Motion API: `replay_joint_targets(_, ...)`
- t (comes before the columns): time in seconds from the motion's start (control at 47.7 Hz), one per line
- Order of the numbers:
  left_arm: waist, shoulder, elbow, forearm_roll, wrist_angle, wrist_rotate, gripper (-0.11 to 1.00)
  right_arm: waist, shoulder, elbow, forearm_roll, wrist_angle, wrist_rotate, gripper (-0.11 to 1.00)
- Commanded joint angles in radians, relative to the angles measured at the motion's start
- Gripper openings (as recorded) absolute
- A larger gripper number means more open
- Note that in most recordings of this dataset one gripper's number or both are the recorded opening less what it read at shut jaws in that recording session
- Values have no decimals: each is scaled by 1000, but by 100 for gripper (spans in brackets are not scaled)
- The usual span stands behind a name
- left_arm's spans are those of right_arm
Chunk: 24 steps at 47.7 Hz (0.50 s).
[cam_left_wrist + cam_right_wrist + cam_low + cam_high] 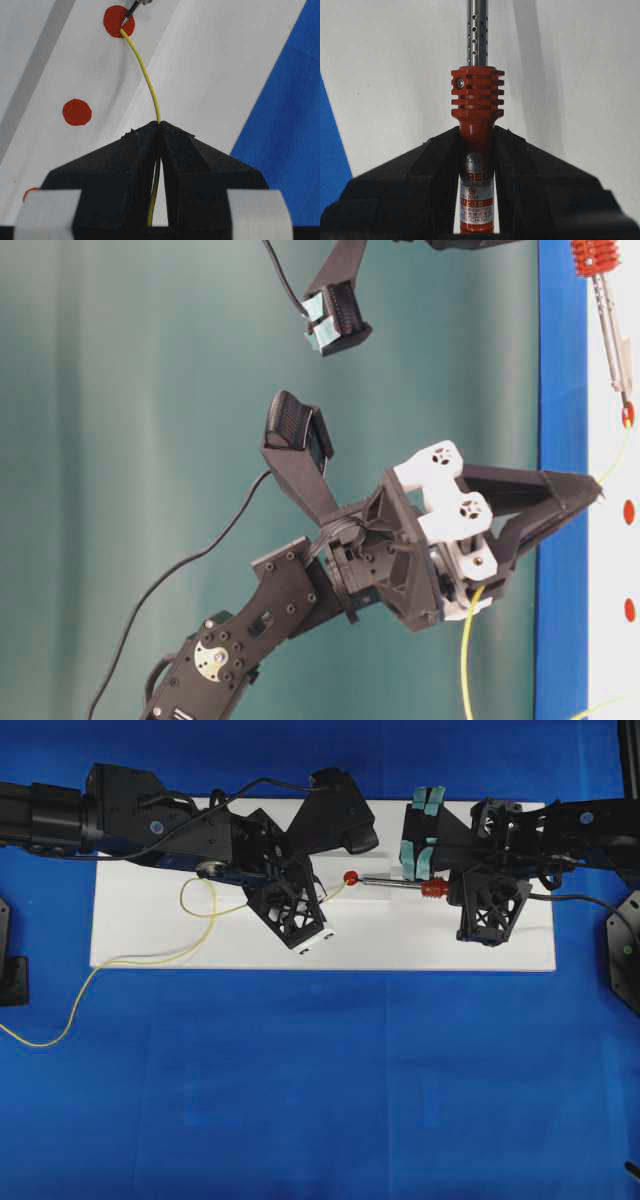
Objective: Touch the tip of the soldering iron to the tip of the solder at the mark.
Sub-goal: 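Hold the iron tip against the wire tip at the right red dot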
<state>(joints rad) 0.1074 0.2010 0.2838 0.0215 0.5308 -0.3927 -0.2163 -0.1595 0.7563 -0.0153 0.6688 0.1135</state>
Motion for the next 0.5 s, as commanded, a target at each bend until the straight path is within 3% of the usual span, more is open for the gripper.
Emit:
replay_joint_targets(0.0, -2, -15, -12, 2, -3, 0, 2, -2, -9, -25, 0, -5, 2, 8)
replay_joint_targets(0.482, 3, -77, 23, 0, -11, 29, 2, -2, -15, -15, -2, -6, 2, 8)
